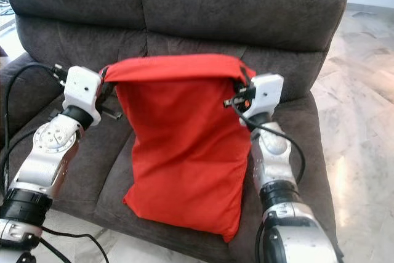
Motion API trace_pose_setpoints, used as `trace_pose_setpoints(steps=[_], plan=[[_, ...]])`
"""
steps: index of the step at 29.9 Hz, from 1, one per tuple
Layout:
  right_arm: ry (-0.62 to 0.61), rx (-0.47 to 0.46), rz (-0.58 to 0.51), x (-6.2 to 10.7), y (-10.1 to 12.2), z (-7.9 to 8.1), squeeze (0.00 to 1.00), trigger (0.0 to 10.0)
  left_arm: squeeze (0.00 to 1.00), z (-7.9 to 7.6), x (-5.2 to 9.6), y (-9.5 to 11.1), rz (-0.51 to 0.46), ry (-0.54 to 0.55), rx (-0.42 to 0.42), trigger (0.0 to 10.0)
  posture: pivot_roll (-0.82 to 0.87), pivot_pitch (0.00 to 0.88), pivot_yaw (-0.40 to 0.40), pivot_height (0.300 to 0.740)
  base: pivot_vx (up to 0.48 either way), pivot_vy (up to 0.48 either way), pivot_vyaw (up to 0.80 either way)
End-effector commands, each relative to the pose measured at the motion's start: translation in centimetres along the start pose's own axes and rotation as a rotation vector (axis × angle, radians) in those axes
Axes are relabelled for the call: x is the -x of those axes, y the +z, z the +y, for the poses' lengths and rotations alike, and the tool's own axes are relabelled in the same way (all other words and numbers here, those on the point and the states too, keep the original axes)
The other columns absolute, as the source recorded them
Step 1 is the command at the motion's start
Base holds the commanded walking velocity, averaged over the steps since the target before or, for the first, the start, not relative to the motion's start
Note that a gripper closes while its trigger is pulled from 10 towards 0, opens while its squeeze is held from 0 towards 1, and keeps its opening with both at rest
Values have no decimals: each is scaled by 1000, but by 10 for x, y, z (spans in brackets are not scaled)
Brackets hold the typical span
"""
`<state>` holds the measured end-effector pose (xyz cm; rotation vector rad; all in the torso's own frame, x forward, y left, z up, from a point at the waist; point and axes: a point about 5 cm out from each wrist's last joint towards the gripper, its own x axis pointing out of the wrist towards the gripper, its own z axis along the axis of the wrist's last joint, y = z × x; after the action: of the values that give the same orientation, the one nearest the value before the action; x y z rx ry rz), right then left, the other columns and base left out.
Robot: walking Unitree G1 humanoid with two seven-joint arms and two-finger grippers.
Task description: Move the pillow to the sofa from floor
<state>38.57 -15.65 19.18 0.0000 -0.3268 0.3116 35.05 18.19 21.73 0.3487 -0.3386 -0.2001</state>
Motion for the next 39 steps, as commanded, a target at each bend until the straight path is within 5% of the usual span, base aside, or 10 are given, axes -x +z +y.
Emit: trace_pose_setpoints(steps=[1,4,10,11,12,13,32,33,34,39], plan=[[-174,-26,72,19,-17,-26,0,10000,0,19,15,-20,93,97,28,10000,85,151,51,740,0,0,0],[-214,-89,162,41,-44,-22,0,10000,0,-7,35,-37,157,27,68,10000,81,154,50,740,0,0,0],[-249,-115,235,61,-66,-19,0,10000,0,-16,53,-52,212,28,82,10000,85,164,46,740,0,0,0],[-264,-128,245,67,-70,-18,0,10000,894,-16,56,-54,223,39,88,10000,83,166,44,740,0,0,0],[-270,-135,248,69,-72,-17,0,10000,894,-16,57,-55,227,47,94,10000,84,165,43,740,0,0,0],[-278,-154,247,73,-75,-15,922,10000,1000,-16,58,-56,231,54,100,10000,84,162,41,740,0,0,0],[-408,-152,296,108,-91,-19,1000,10000,1000,-7,73,-74,307,104,90,10000,80,141,41,740,0,0,0],[-437,-162,324,118,-98,-20,863,10000,1000,-9,80,-88,361,105,102,10000,78,118,42,740,0,0,0],[-471,-172,378,133,-109,-20,0,10000,0,-13,92,-107,441,111,126,10000,68,86,44,740,0,0,0],[-593,-226,613,191,-146,-19,0,10000,0,-40,140,-164,739,93,186,10000,42,15,56,740,0,0,0]])
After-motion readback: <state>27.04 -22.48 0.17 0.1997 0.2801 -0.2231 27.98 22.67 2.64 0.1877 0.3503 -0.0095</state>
